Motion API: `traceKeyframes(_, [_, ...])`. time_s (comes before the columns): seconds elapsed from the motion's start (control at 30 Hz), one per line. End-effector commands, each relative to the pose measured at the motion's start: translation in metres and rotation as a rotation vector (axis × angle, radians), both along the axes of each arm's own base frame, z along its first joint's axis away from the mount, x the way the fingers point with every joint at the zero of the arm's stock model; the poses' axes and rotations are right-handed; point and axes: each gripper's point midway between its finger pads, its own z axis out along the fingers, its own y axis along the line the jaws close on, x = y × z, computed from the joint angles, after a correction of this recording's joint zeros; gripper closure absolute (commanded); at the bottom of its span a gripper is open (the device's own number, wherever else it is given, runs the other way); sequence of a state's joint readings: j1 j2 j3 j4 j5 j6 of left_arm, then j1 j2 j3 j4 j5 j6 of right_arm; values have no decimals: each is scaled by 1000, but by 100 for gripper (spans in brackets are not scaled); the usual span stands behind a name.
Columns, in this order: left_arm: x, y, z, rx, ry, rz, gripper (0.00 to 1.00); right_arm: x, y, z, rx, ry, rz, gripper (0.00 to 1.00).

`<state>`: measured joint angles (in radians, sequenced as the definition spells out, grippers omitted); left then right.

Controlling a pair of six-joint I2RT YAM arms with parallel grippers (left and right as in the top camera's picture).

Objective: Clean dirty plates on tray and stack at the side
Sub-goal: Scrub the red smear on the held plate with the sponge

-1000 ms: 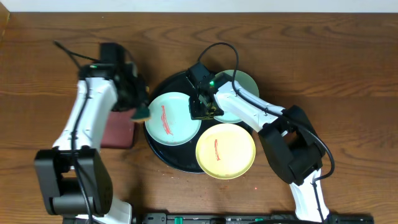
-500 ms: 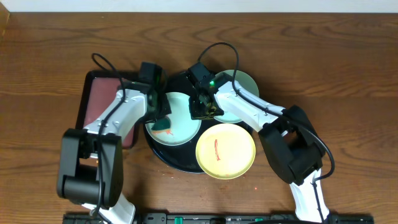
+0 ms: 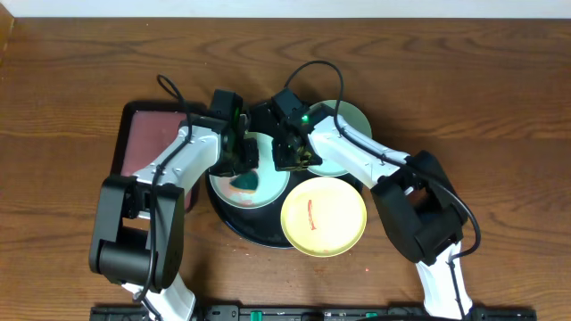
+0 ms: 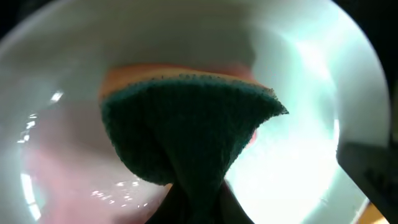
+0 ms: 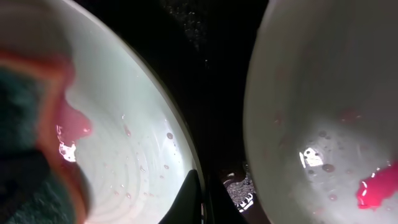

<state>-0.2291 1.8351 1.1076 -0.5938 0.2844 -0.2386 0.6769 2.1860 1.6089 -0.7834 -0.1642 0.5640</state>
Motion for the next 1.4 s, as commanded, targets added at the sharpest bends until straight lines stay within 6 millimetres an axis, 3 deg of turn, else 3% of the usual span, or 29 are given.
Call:
traceKeyframes(0.0, [-22,-36,-8,-149,74,-135,93,-2,-5,-16,-21,25,14,99])
traceKeyframes(0.07, [-17,-19,-15,-41,69,-76,93,-2,-5,-16,-21,25,14,99])
traceKeyframes(0.2, [-16,54,-22,351,66,261,93,-2,-5,-16,-21,24,14,99])
traceKeyframes(0.27, [-20,73,-19,452,65,347,93,-2,-5,-16,-21,25,14,99])
traceKeyframes(0.4, [-33,66,-19,421,130,337,93,-2,-5,-16,-21,23,13,99])
traceKeyframes(0.53, [-40,16,-18,151,188,67,93,-2,-5,-16,-21,25,13,99])
traceKeyframes(0.67, [-42,-35,-4,-156,161,-155,93,-2,-5,-16,-22,25,13,99])
traceKeyframes(0.77, [-32,-41,-2,-187,114,-173,92,-2,-5,-16,-22,25,13,99])
traceKeyframes(0.83, [-21,-37,-4,-153,71,-161,93,-2,-5,-16,-22,25,13,99])
traceKeyframes(0.9, [-9,-21,-10,-50,39,-84,93,-2,-5,-16,-22,25,13,99])
traceKeyframes(1.03, [11,31,-17,242,-29,124,93,-2,-5,-16,-22,25,13,99])
traceKeyframes(1.17, [22,76,-8,475,-108,263,93,-3,-5,-16,-23,26,13,99])
traceKeyframes(1.37, [31,89,13,516,-102,286,92,-3,-5,-16,-24,27,13,99])
